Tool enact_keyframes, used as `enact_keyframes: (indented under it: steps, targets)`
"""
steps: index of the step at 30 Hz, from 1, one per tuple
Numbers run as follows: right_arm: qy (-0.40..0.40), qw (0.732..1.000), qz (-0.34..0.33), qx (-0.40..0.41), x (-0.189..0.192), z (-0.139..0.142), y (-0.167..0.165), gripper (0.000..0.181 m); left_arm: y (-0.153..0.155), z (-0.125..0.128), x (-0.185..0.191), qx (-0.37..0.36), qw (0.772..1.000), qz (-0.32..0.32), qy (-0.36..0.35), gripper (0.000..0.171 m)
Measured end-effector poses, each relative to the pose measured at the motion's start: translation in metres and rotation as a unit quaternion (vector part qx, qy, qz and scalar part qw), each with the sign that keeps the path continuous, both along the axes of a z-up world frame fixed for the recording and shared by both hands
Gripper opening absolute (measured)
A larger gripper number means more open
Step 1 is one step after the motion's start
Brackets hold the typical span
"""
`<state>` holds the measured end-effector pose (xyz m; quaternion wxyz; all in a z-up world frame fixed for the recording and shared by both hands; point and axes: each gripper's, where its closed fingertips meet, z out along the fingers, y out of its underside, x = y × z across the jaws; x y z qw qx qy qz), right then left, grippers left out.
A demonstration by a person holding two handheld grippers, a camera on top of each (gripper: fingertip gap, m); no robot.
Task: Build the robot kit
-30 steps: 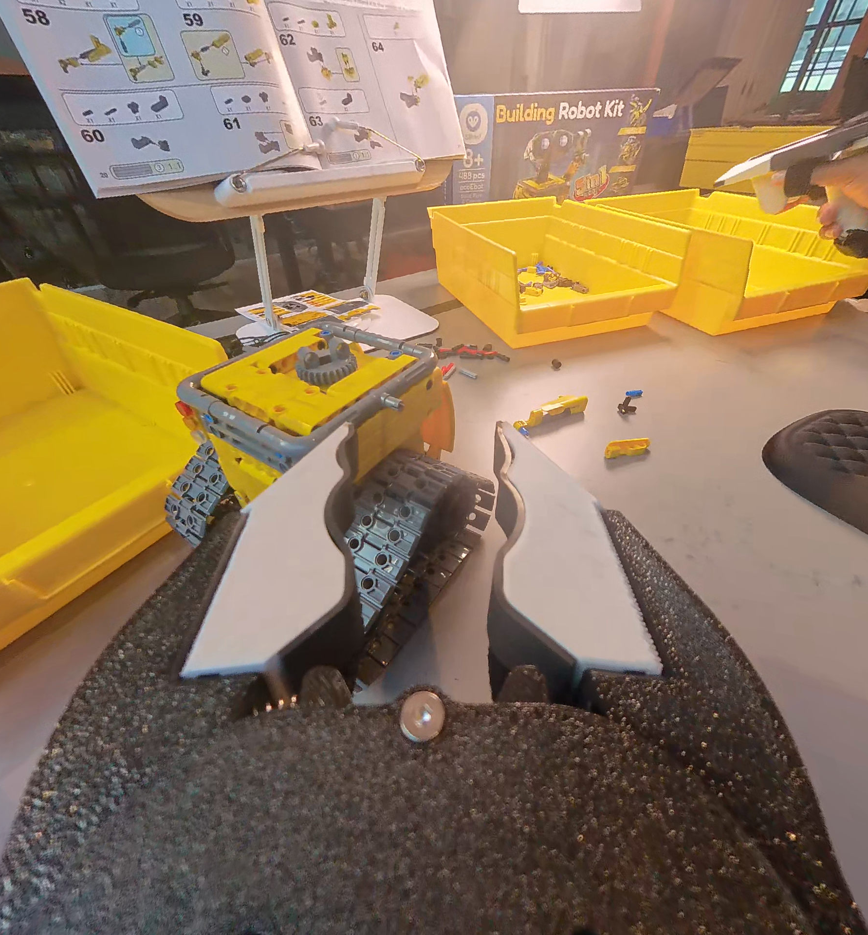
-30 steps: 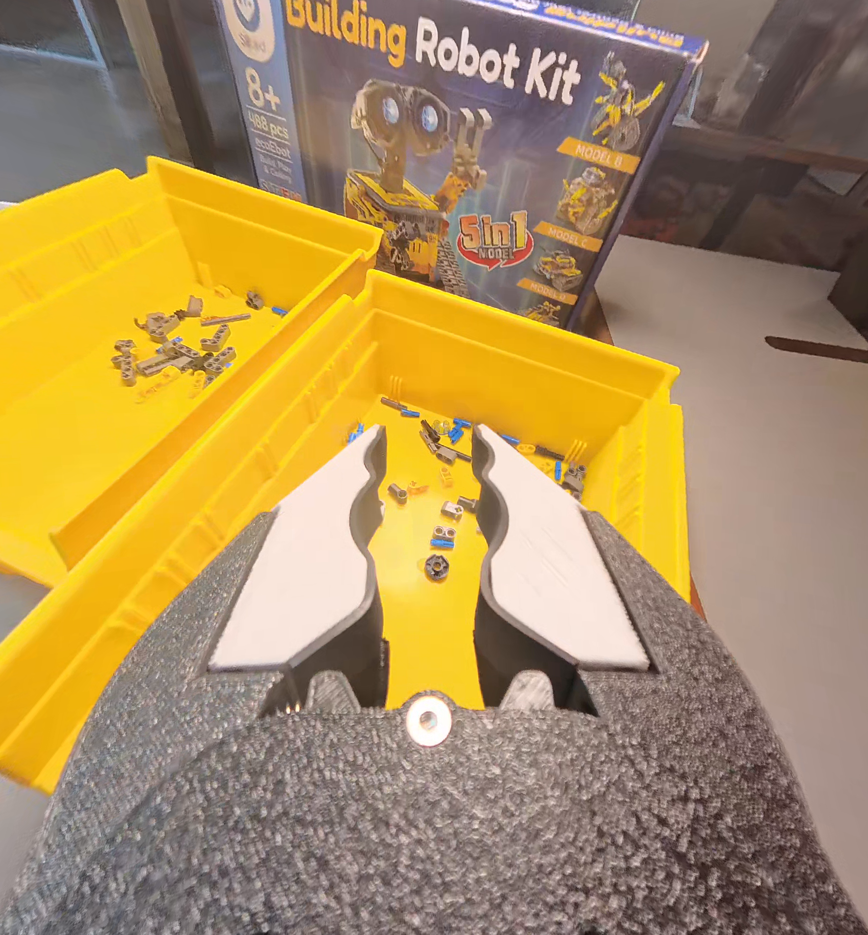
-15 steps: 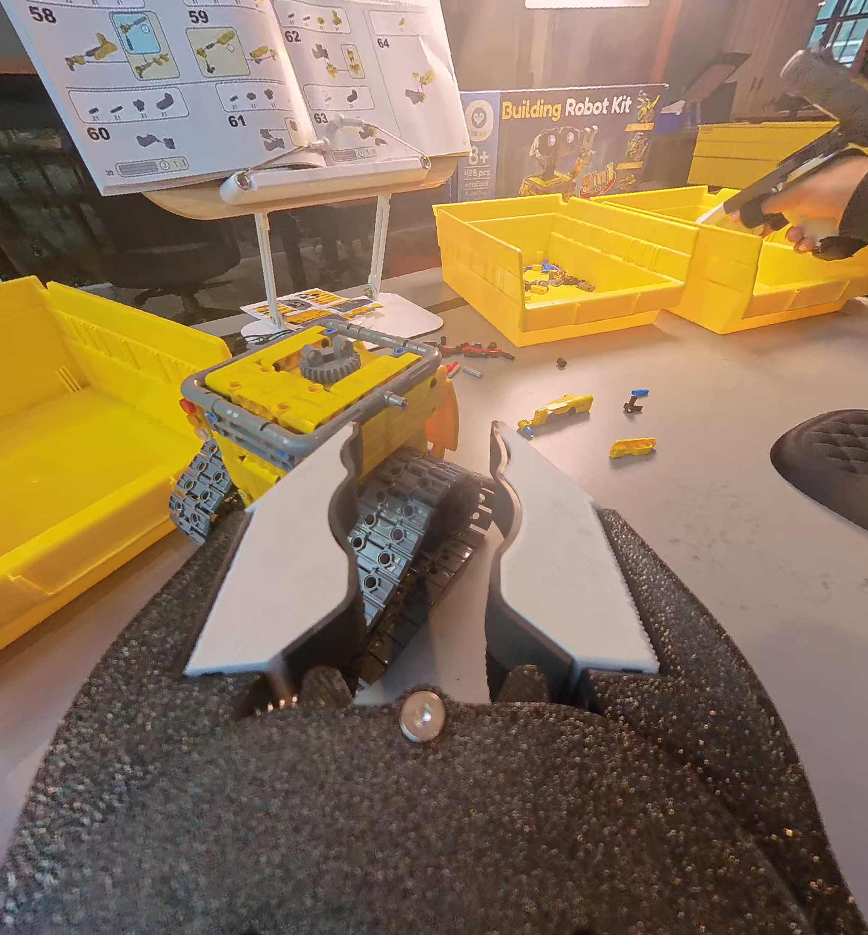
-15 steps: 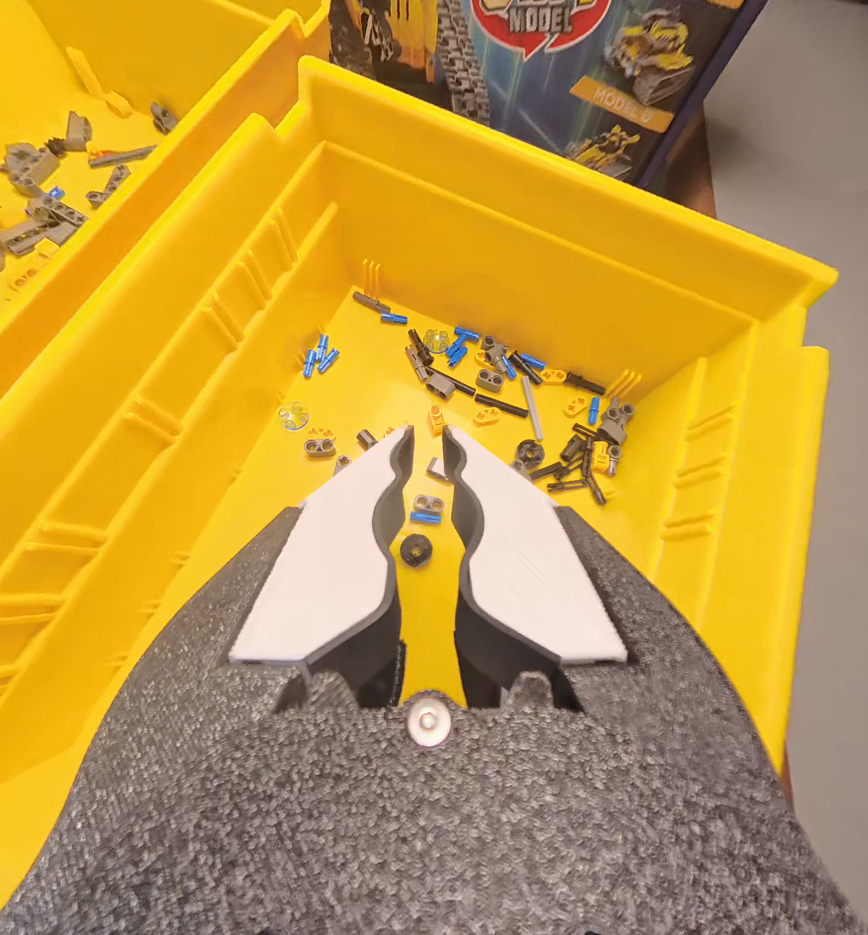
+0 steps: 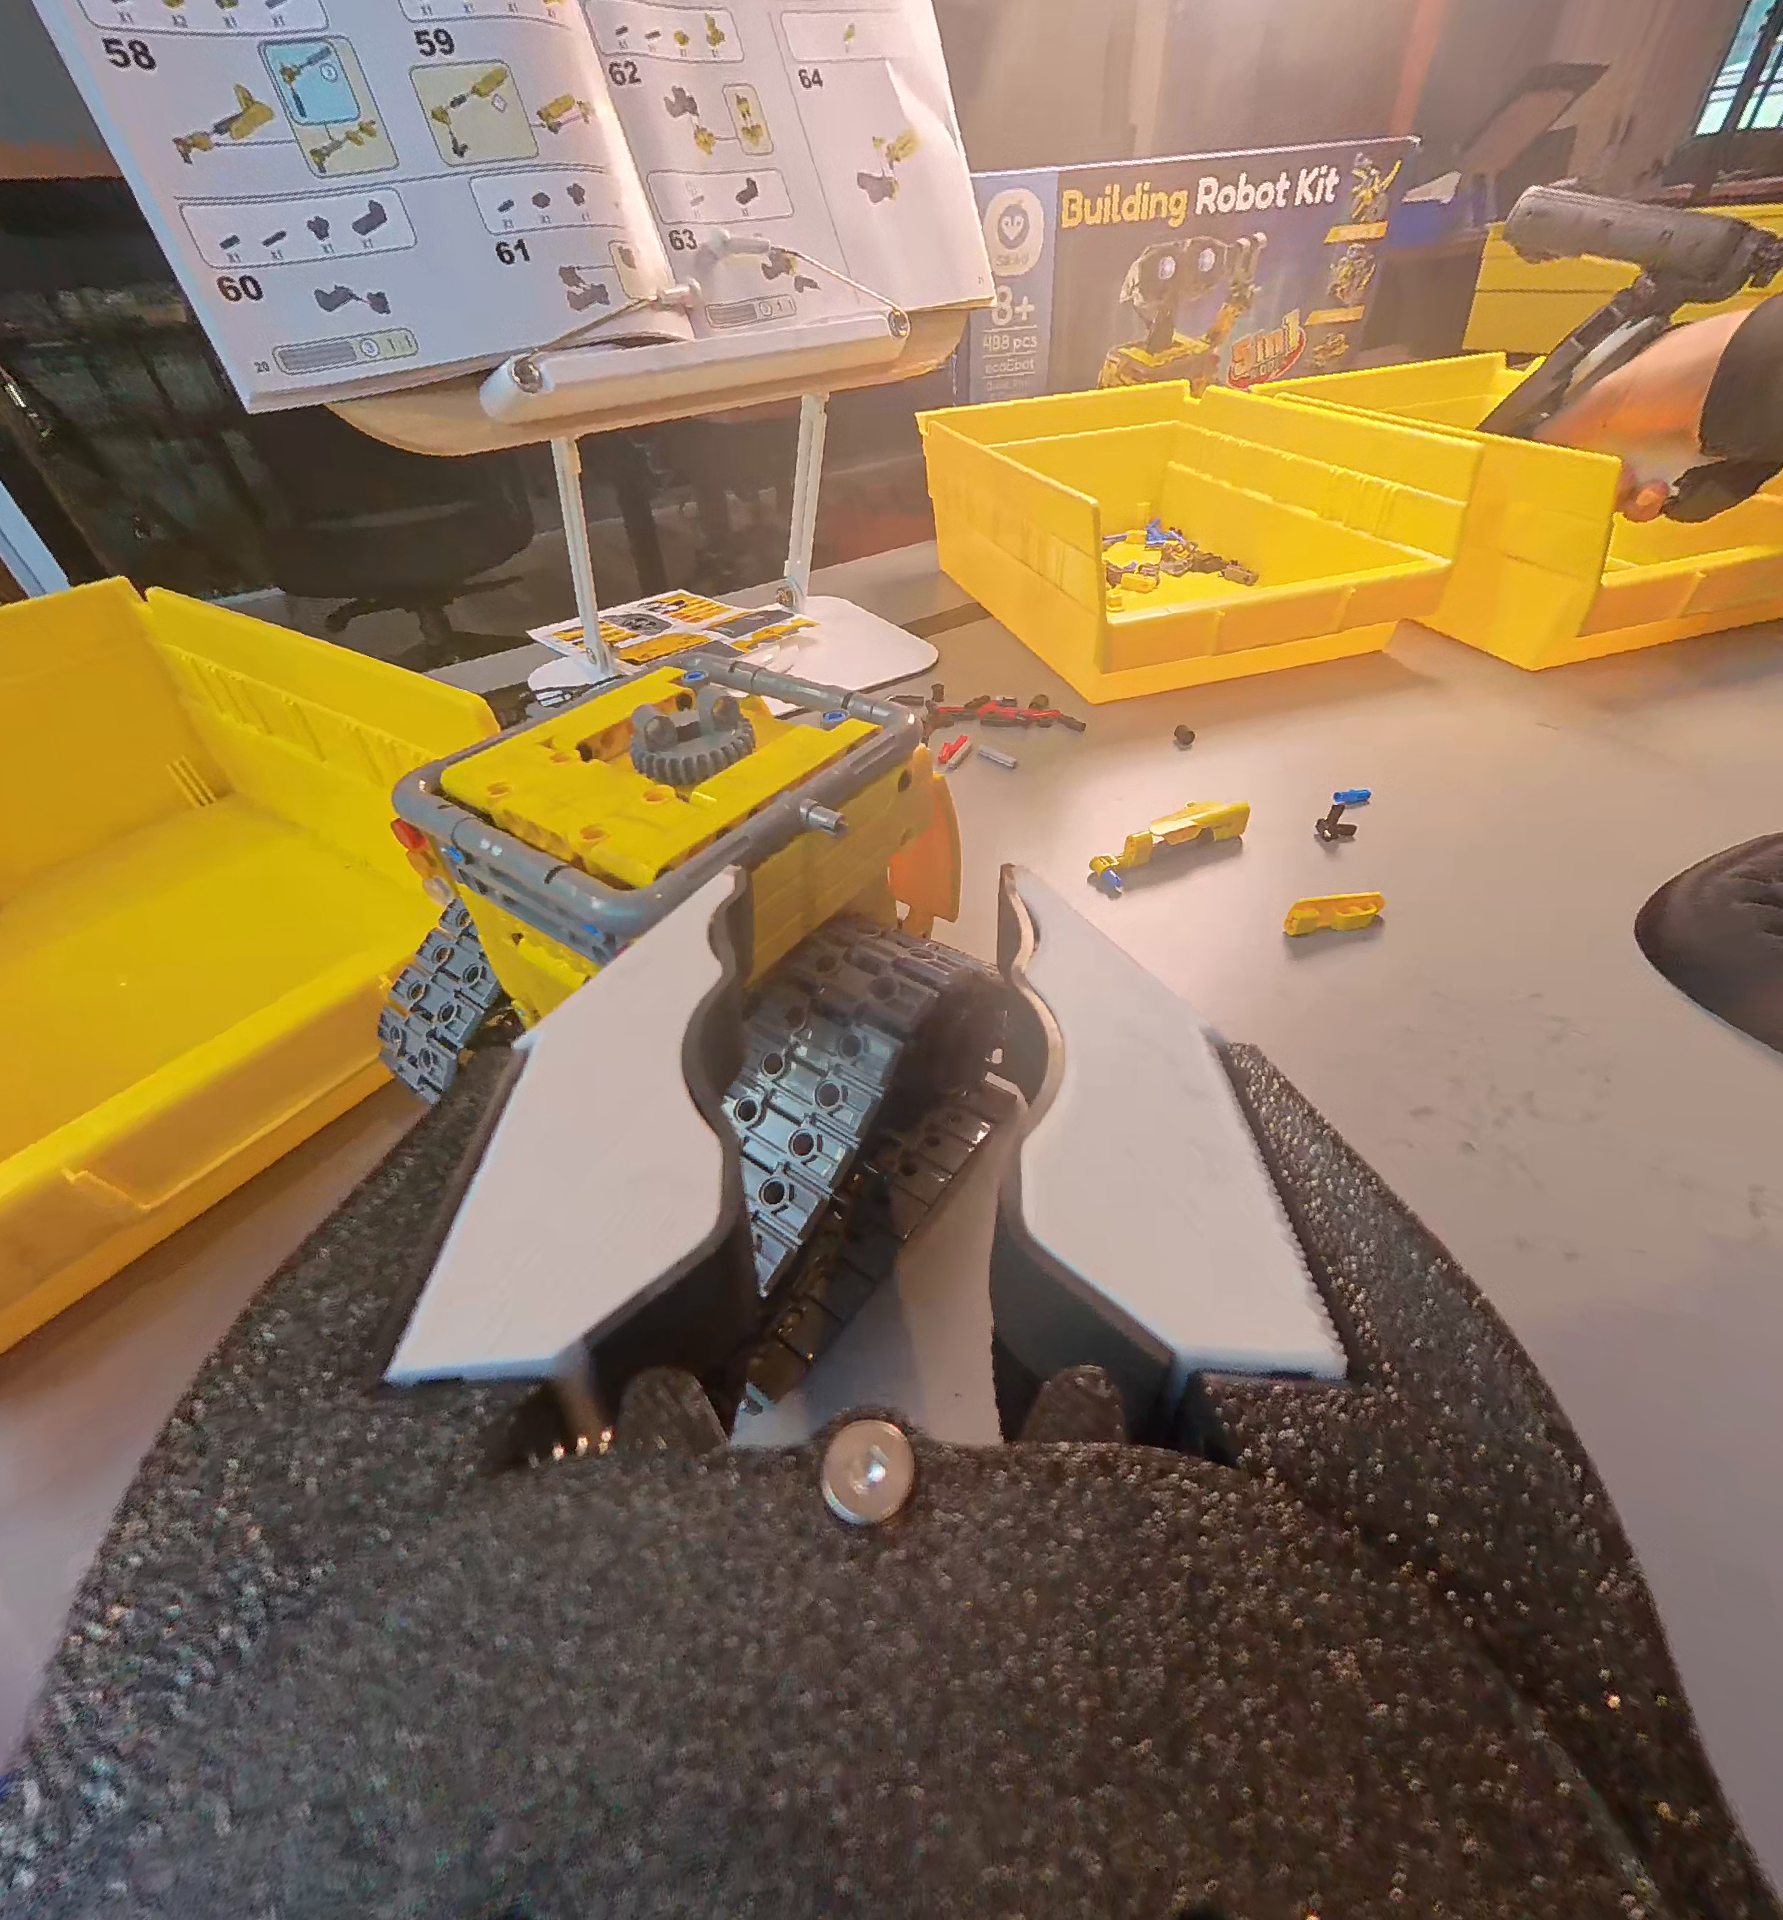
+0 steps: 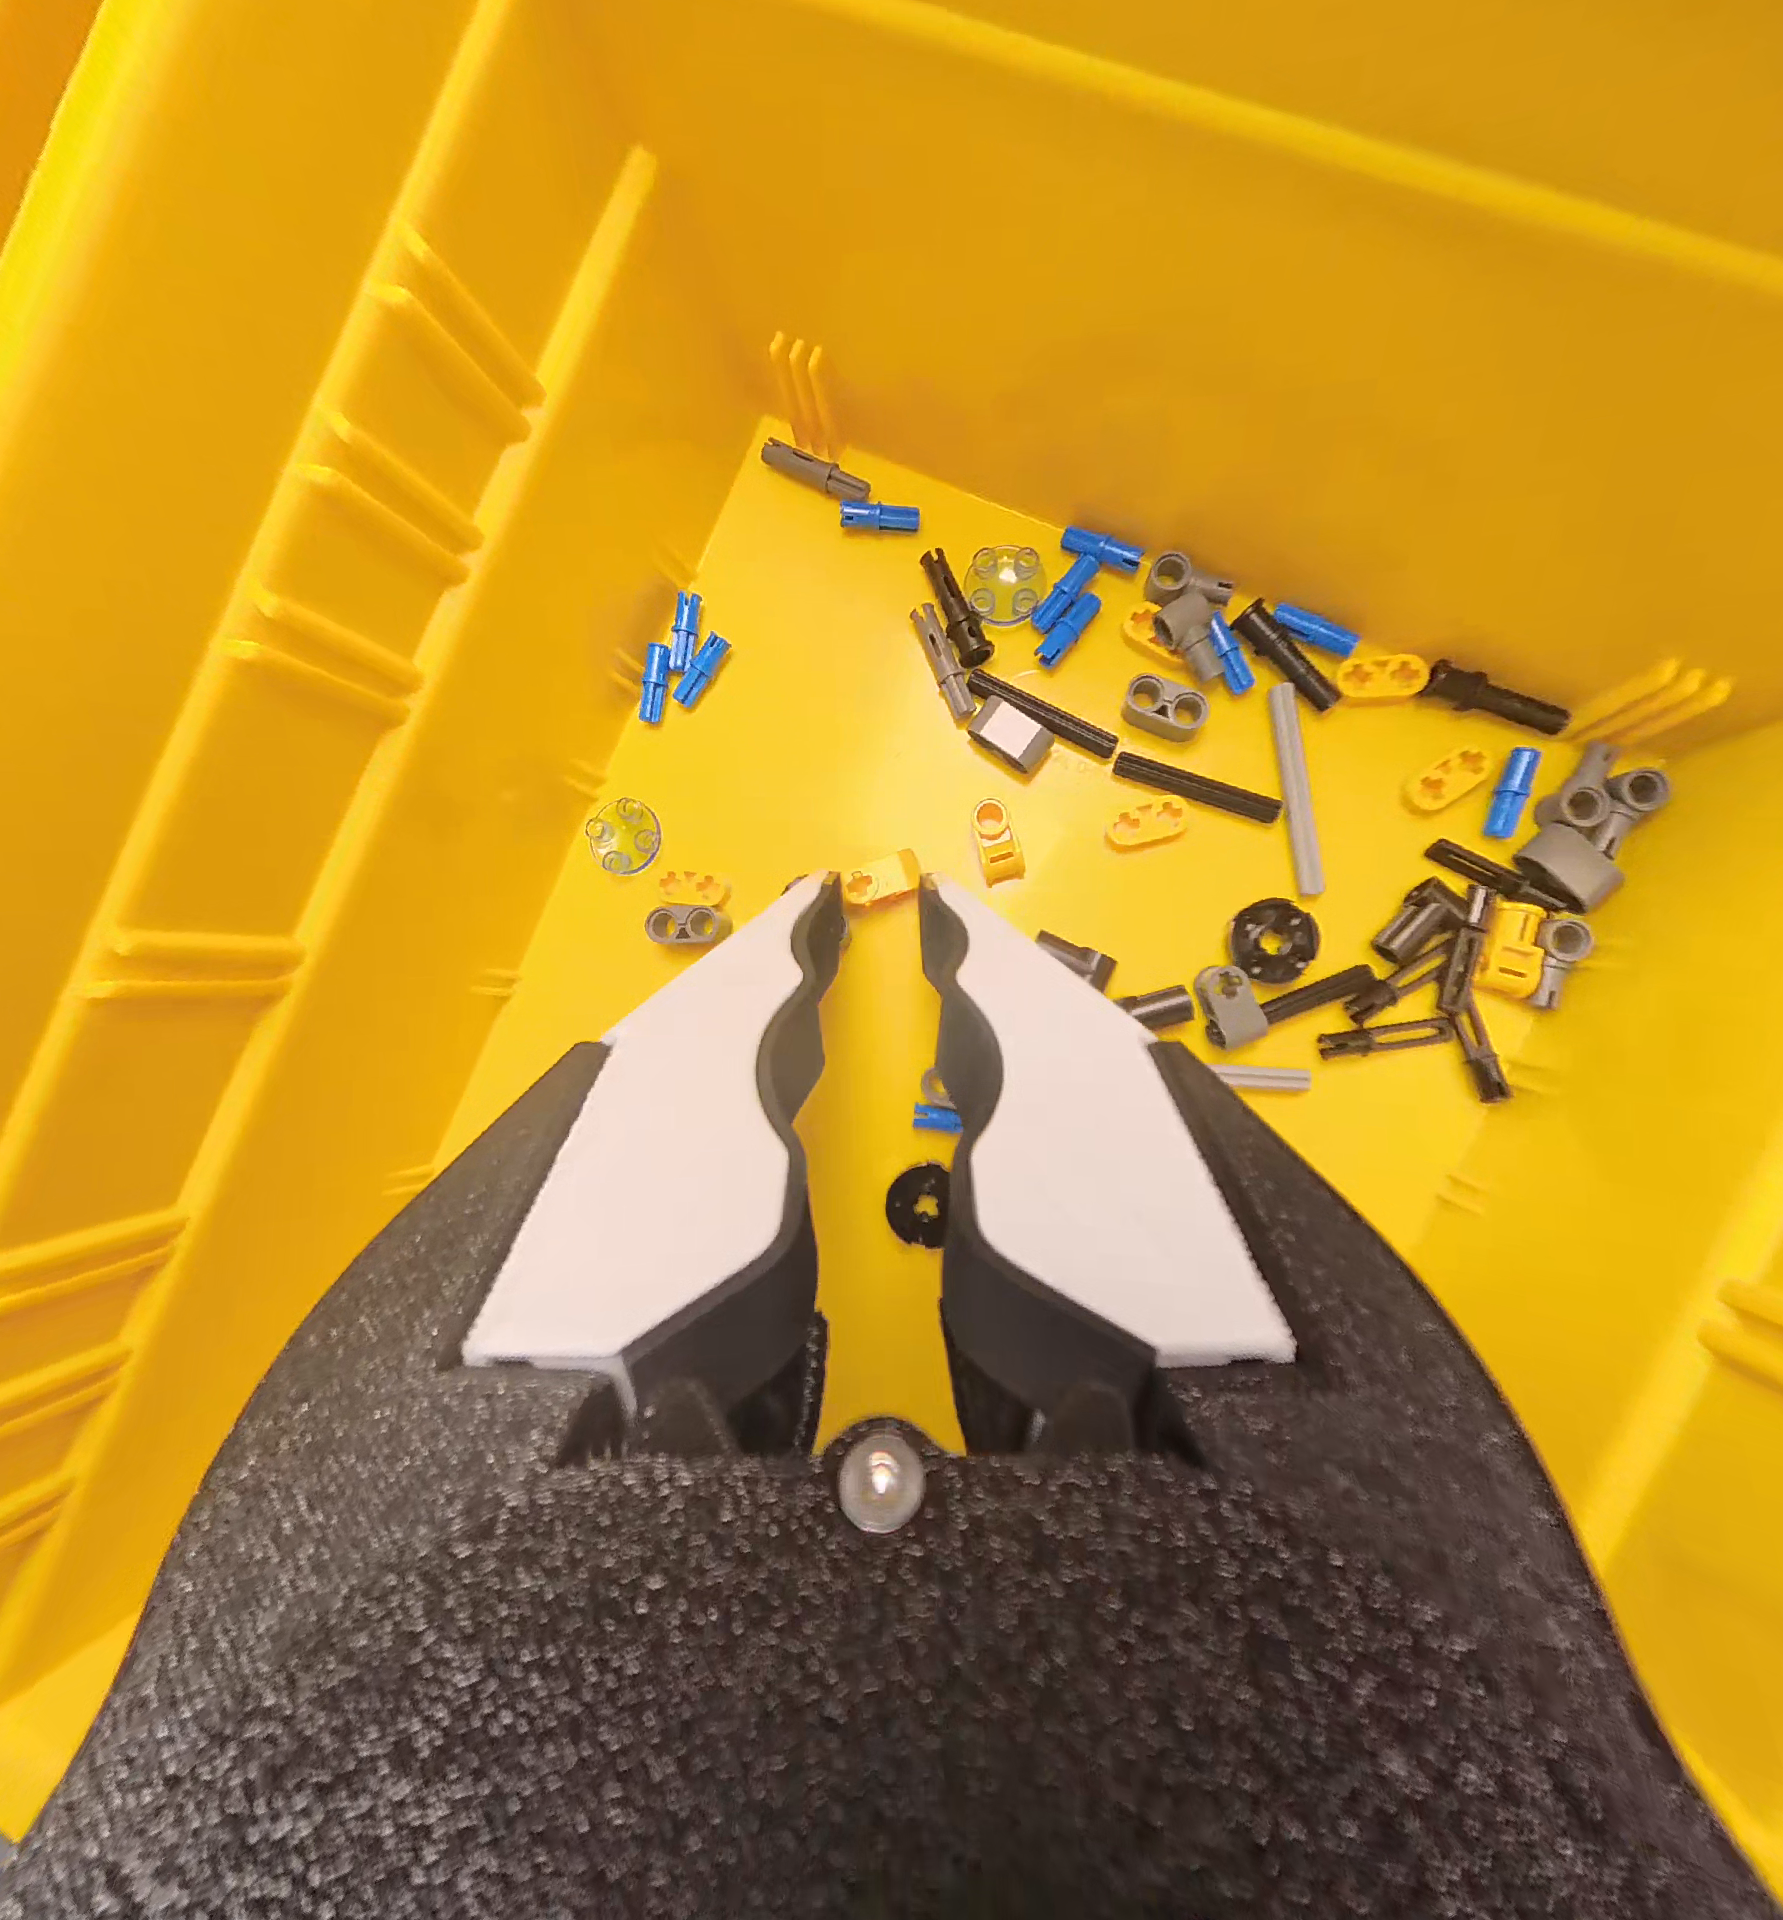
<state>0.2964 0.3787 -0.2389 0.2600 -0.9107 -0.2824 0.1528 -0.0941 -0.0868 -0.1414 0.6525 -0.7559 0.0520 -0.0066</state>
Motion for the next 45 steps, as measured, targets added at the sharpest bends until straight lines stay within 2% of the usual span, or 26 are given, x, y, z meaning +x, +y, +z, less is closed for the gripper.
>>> enact_keyframes:
  steps: [5, 7, 11, 23, 32, 45]
  targets:
    - [0.016, 1.000, 0.002, -0.004, 0.000, 0.002, 0.000, 0.010, 0.000, 0.000, -0.001, 0.001, 1.000, -0.003, -0.008, 0.044]
    - [0.040, 0.999, 0.000, 0.001, -0.002, 0.010, 0.000, 0.000, 0.000, 0.000, -0.001, 0.001, 1.000, -0.003, -0.008, 0.044]
    - [0.076, 0.997, 0.000, 0.009, -0.005, 0.025, 0.000, 0.000, 0.000, 0.000, -0.001, 0.001, 1.000, -0.002, -0.008, 0.043]
    - [0.037, 0.998, 0.052, 0.019, -0.015, 0.015, -0.007, 0.013, 0.001, -0.002, 0.000, -0.004, 1.000, -0.001, -0.001, 0.043]
    - [-0.004, 0.997, 0.072, 0.019, -0.021, 0.000, -0.003, 0.016, 0.001, -0.002, 0.000, -0.004, 1.000, 0.000, 0.000, 0.044]
    - [-0.048, 0.995, 0.085, 0.018, -0.020, -0.004, -0.004, 0.014, 0.000, -0.001, -0.001, 0.001, 1.000, -0.004, -0.009, 0.044]
